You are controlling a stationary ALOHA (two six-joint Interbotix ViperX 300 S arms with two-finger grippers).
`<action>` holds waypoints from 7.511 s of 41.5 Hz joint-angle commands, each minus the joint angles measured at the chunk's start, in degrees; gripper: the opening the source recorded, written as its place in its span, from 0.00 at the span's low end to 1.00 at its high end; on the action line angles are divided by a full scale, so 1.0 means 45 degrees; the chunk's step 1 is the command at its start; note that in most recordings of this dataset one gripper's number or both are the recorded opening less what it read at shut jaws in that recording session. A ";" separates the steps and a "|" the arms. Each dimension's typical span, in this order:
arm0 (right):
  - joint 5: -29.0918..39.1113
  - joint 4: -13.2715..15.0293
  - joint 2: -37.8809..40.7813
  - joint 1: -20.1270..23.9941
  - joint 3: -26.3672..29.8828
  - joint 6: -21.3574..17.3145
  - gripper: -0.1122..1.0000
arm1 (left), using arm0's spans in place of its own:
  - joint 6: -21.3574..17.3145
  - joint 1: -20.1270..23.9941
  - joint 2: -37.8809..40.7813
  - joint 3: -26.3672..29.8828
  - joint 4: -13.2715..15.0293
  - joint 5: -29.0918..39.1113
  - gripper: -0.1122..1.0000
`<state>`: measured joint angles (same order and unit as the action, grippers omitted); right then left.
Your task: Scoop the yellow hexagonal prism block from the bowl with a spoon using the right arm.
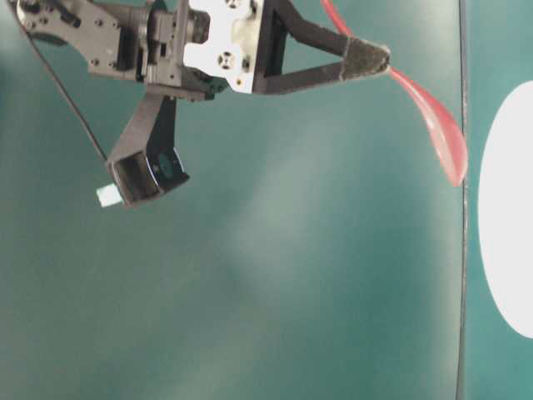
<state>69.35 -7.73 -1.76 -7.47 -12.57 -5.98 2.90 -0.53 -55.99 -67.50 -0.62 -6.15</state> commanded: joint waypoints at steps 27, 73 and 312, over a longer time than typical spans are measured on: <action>0.3691 -0.0293 0.2031 0.0059 0.3125 -0.0332 0.30 | 0.0000 0.0020 0.0117 0.0312 -0.0039 -0.0117 0.17; 0.2871 -0.0469 0.3398 0.0078 0.3184 -0.0059 0.30 | 0.0000 0.0020 0.0117 0.0312 -0.0020 -0.0098 0.17; -1.5293 -0.0176 -0.4746 0.4141 -1.1328 -0.4844 0.17 | 0.0000 0.0020 0.0059 0.0332 -0.0039 -0.0098 0.17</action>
<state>1.67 -8.17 -23.82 10.63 -63.63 -27.25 2.90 -0.53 -55.99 -67.50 -0.62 -5.80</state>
